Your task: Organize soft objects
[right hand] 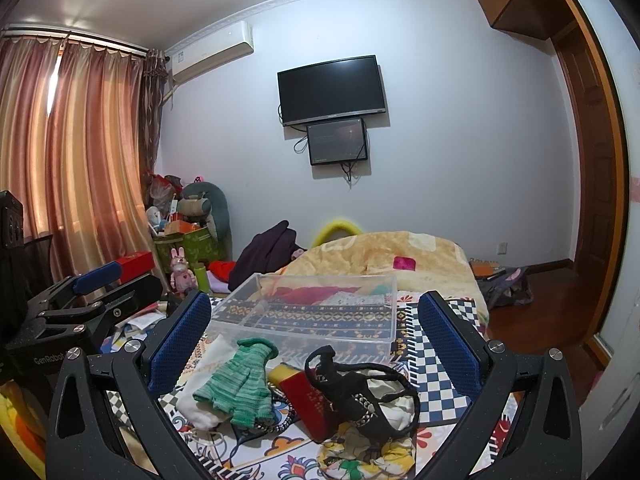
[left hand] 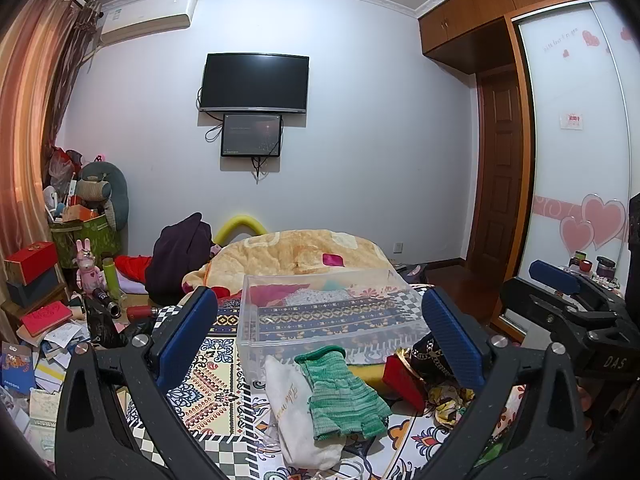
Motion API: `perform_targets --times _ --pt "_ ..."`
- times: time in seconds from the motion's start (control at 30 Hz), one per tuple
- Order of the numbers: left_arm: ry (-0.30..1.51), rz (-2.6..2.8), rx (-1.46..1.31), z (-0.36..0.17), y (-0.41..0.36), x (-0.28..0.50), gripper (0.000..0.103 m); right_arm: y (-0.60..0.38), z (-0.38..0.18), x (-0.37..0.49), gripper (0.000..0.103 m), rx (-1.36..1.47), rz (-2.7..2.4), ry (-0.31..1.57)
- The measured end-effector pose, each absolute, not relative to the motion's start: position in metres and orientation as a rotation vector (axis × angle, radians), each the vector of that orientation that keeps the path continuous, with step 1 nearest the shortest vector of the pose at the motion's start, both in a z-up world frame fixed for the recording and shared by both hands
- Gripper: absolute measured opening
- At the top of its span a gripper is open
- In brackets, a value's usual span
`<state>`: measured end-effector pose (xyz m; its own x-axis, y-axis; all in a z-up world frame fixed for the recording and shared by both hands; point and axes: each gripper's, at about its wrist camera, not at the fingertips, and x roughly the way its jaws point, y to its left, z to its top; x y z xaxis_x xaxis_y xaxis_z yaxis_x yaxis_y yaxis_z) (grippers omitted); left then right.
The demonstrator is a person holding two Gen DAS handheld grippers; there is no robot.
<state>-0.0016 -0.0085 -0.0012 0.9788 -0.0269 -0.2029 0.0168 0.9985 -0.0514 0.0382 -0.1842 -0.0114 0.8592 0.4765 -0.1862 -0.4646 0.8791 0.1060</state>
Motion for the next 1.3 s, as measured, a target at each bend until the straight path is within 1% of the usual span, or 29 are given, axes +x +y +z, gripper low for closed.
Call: perform_targets --times 0.23,0.43,0.5,0.67,0.7,0.77,0.8,0.9,0.97,1.0,1.07,1.13,1.23,1.27,1.3 --pt "0.251 -0.035 -0.028 -0.007 -0.008 0.005 0.103 -0.187 -0.019 0.047 0.103 0.061 0.488 0.26" --pt "0.323 -0.049 -0.002 -0.025 -0.013 0.019 0.103 -0.191 -0.035 0.058 0.102 0.067 0.487 0.334" --pt "0.355 -0.065 -0.003 -0.034 -0.015 0.025 0.101 -0.192 -0.042 0.061 0.098 0.062 0.487 0.364" --pt "0.453 -0.105 -0.04 -0.055 -0.014 0.042 0.085 -0.193 -0.061 0.071 0.085 0.055 0.486 0.462" --pt "0.477 -0.113 -0.055 -0.06 -0.012 0.046 0.083 -0.194 -0.064 0.072 0.083 0.053 0.485 0.477" --pt "0.505 -0.127 -0.069 -0.066 -0.01 0.052 0.076 -0.195 -0.071 0.075 0.076 0.049 0.481 0.501" --pt "0.521 -0.135 -0.076 -0.07 -0.008 0.055 0.075 -0.195 -0.074 0.077 0.075 0.047 0.482 0.514" --pt "0.552 -0.153 -0.084 -0.078 -0.009 0.06 0.067 -0.196 -0.081 0.081 0.066 0.046 0.488 0.542" --pt "0.573 -0.167 -0.087 -0.084 -0.009 0.062 0.056 -0.195 -0.085 0.085 0.055 0.046 0.49 0.555" --pt "0.587 -0.173 -0.088 -0.085 -0.009 0.067 0.054 -0.194 -0.086 0.086 0.053 0.048 0.496 0.565" --pt "0.608 -0.18 -0.091 -0.09 -0.01 0.07 0.045 -0.195 -0.088 0.087 0.045 0.057 0.507 0.579" --pt "0.622 -0.176 -0.09 -0.095 -0.01 0.072 0.043 -0.193 -0.088 0.088 0.042 0.062 0.509 0.577" --pt "0.636 -0.172 -0.096 -0.097 -0.007 0.075 0.041 -0.193 -0.087 0.087 0.032 0.068 0.516 0.57" --pt "0.639 -0.172 -0.098 -0.098 -0.006 0.075 0.038 -0.193 -0.087 0.086 0.029 0.069 0.513 0.567" --pt "0.645 -0.174 -0.1 -0.101 -0.006 0.077 0.037 -0.192 -0.086 0.087 0.028 0.068 0.509 0.564"
